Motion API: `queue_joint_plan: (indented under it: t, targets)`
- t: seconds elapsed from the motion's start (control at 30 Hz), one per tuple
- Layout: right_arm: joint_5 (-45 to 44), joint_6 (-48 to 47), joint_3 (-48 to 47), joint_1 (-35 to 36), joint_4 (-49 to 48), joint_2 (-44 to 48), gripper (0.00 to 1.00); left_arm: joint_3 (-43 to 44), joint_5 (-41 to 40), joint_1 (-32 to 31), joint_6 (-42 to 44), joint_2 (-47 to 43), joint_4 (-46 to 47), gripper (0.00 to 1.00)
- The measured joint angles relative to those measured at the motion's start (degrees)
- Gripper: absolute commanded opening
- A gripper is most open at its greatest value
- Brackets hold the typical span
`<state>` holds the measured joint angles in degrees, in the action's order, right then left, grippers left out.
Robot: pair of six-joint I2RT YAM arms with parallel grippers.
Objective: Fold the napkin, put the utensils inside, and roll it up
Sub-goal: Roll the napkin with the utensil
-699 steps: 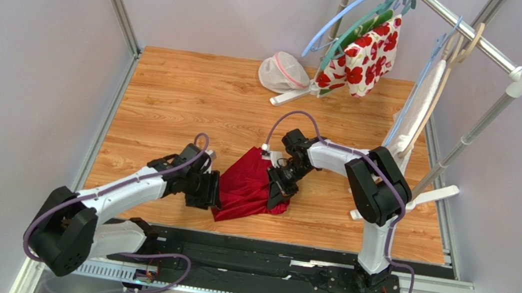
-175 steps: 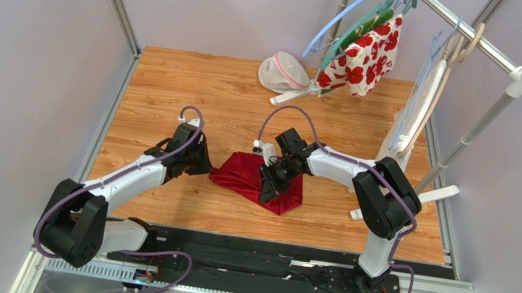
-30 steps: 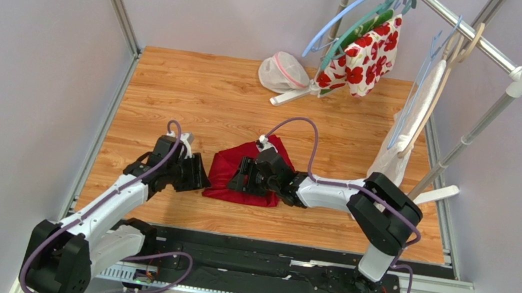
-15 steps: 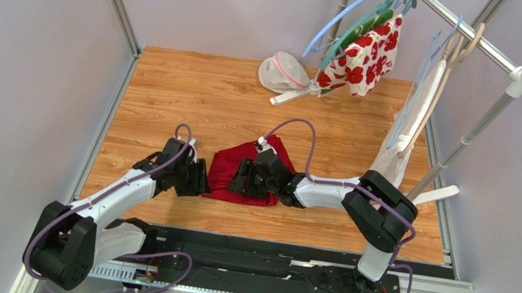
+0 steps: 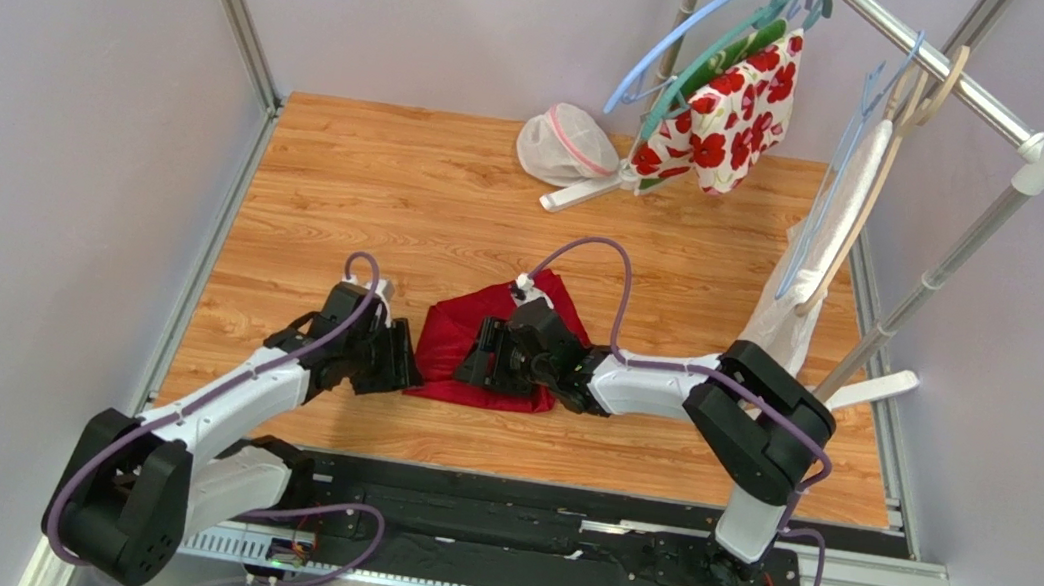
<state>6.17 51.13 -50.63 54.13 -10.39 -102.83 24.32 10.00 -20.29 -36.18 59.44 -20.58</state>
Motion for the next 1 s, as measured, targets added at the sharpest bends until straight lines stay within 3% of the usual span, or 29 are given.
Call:
queue_joint_plan:
  t: [0.17,0.27,0.5,0.6,0.73,1.0]
  targets:
    - [0.0,0.0,0.0,0.0,0.0,0.0,0.61,0.0,0.8,0.0,-1.0,3.0,3.6,0.55]
    - [0.0,0.0,0.0,0.0,0.0,0.0,0.61,0.0,2.2,0.0,-1.5,5.0,6.7,0.48]
    - [0.3,-1.0,0.0,0.0,-0.2,0.0,0.64,0.0,2.8,0.0,-2.8,7.0,9.2,0.11]
    - [1.2,-3.9,0.0,0.0,-0.3,0.4,0.68,0.1,2.8,0.0,-2.7,7.0,9.2,0.0]
    - [3.0,-12.8,-0.8,0.1,4.1,3.4,0.72,1.8,2.8,0.0,-1.6,8.3,7.7,0.0]
    - [2.3,-36.8,-1.8,2.2,15.3,18.7,0.75,9.5,3.0,0.2,2.2,14.5,2.6,0.0]
